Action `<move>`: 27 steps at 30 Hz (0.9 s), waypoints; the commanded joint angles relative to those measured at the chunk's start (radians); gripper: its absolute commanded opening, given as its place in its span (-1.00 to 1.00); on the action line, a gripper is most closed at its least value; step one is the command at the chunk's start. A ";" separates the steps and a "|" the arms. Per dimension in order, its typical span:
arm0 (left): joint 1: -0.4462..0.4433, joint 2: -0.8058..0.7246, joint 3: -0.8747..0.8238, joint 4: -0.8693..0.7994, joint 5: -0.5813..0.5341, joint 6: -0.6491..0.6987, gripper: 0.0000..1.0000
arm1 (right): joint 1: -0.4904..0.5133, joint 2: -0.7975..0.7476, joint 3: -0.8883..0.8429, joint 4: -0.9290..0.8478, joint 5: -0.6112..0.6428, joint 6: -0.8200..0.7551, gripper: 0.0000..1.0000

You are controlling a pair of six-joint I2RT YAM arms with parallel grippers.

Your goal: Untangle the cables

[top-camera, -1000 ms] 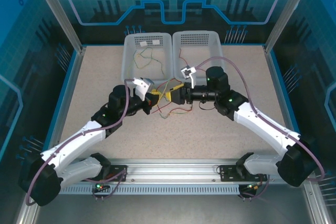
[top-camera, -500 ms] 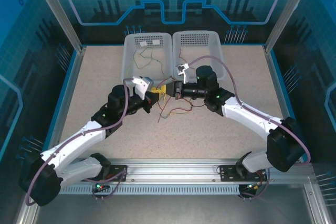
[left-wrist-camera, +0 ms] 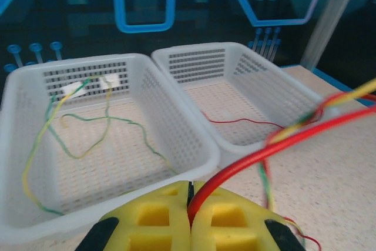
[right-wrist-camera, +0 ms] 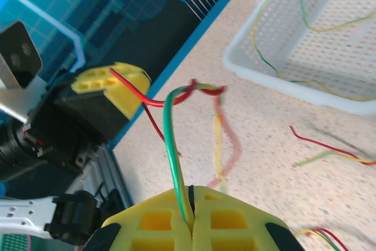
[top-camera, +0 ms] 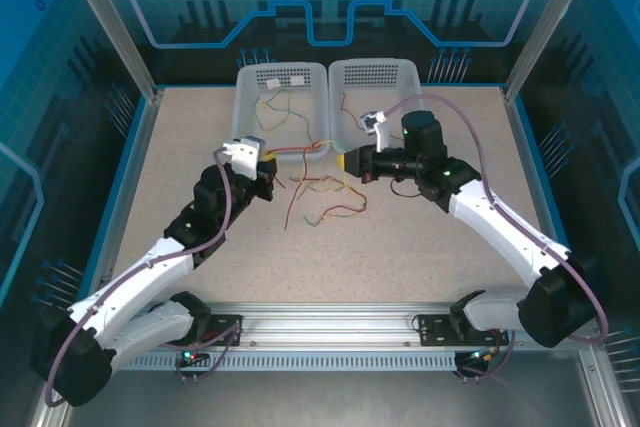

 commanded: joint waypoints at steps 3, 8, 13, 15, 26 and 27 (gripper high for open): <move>0.050 -0.060 -0.048 -0.029 -0.192 -0.051 -1.00 | -0.120 -0.091 -0.017 -0.134 0.079 -0.093 -1.00; 0.096 -0.096 -0.066 -0.040 -0.214 -0.065 -1.00 | -0.210 -0.154 -0.035 -0.178 0.204 -0.120 -1.00; 0.128 -0.128 -0.080 -0.051 -0.255 -0.068 -1.00 | -0.293 -0.200 -0.047 -0.199 0.288 -0.118 -1.00; 0.146 -0.142 -0.084 -0.054 -0.270 -0.075 -1.00 | -0.326 -0.219 -0.053 -0.206 0.312 -0.118 -1.00; 0.215 -0.192 -0.086 -0.061 -0.259 -0.165 -1.00 | -0.443 -0.308 -0.078 -0.187 0.282 -0.097 -1.00; 0.219 -0.196 -0.082 -0.072 -0.287 -0.179 -1.00 | -0.447 -0.311 -0.071 -0.201 0.295 -0.100 -1.00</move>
